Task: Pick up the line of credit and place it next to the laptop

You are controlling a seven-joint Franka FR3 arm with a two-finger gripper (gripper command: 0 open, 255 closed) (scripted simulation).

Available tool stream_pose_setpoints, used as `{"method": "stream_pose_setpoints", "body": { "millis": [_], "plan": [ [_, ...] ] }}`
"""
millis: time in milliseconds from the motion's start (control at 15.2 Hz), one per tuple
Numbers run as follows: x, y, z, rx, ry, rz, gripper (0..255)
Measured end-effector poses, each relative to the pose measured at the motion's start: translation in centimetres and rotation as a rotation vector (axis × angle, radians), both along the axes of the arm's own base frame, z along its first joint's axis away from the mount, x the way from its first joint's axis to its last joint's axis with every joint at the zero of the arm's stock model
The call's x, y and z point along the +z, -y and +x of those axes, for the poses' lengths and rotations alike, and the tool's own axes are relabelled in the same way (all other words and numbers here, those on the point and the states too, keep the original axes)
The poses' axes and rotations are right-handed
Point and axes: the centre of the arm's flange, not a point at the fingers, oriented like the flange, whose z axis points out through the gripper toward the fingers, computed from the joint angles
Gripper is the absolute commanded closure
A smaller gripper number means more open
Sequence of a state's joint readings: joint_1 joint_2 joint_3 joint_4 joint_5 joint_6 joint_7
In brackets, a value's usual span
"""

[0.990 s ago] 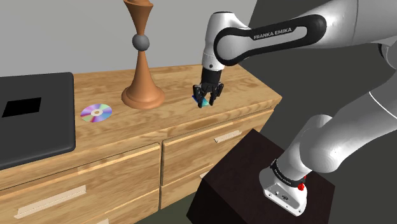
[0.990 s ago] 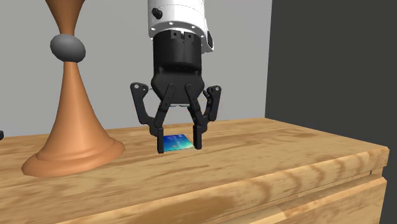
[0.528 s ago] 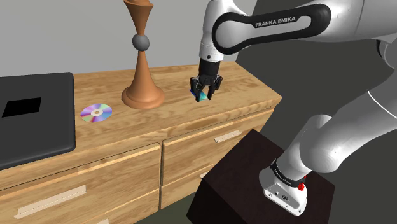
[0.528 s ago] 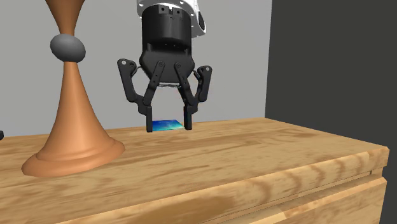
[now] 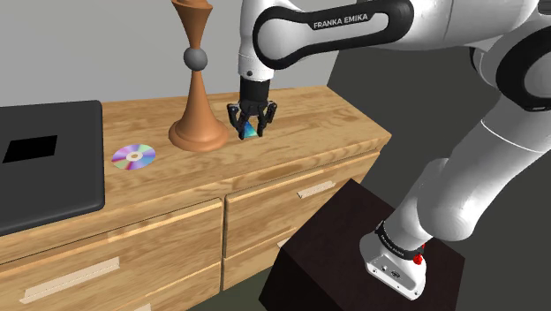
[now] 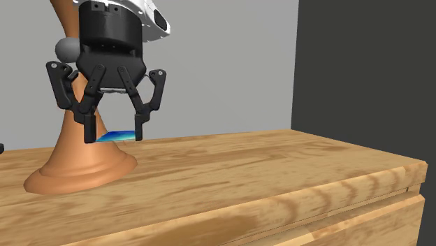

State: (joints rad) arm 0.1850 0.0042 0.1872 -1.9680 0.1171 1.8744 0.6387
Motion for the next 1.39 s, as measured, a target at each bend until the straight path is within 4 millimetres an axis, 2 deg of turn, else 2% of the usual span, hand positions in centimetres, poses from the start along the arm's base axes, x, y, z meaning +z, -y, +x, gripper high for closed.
{"method": "stream_pose_setpoints", "body": {
  "millis": [792, 1056, 1386],
  "plan": [
    [0.0, -13.1, 9.0, -0.011, -0.008, -0.005, 255],
    [0.1, -17.6, 12.6, 0.001, 0.0, 0.001, 255],
    [-2.2, -18.8, 13.0, -0.001, -0.001, 0.0, 255]
  ]
}}
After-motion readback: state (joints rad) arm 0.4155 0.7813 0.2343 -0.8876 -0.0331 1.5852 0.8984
